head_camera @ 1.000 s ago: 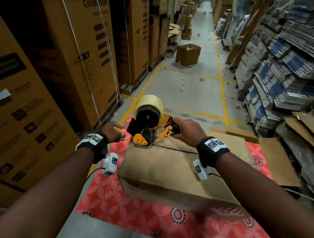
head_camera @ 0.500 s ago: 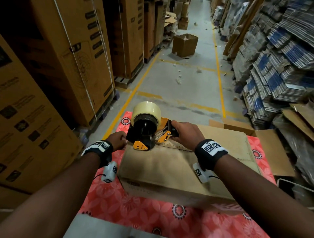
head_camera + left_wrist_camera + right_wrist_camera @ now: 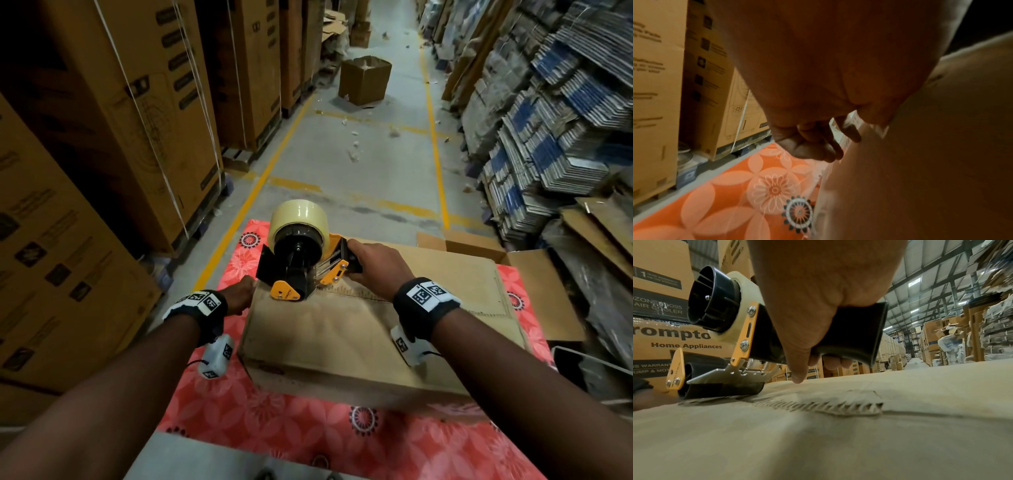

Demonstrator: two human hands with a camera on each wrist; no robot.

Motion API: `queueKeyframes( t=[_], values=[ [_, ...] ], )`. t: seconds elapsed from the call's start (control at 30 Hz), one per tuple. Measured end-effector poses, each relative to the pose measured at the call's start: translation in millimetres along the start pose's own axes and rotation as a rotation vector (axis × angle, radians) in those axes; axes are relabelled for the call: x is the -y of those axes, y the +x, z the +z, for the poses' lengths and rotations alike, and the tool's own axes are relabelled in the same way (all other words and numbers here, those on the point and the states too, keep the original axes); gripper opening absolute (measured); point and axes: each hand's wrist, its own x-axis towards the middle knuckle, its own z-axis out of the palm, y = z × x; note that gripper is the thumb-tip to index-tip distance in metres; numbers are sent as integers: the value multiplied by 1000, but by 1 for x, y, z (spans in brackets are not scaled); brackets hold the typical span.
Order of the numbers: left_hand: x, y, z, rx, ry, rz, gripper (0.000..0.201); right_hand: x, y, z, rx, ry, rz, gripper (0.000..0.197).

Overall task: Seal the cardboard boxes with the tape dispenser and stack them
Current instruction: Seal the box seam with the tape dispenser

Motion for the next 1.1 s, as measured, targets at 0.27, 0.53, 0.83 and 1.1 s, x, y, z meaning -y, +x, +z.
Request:
queueKeyframes(
  t=[0.27, 0.53, 0.83, 1.1],
  values=[
    [29, 13, 2, 67, 328, -50, 35, -2, -4, 4, 48, -33, 4, 35],
    [-34, -33, -29, -185, -227, 267, 27, -4, -9, 7, 102, 23, 33, 36],
    [-25, -43, 0, 65, -246, 201, 31, -2, -10, 8, 105, 25, 40, 38],
    [-21, -45, -24, 119, 164, 124, 64, 0, -12, 7, 107, 55, 46, 37]
  ],
)
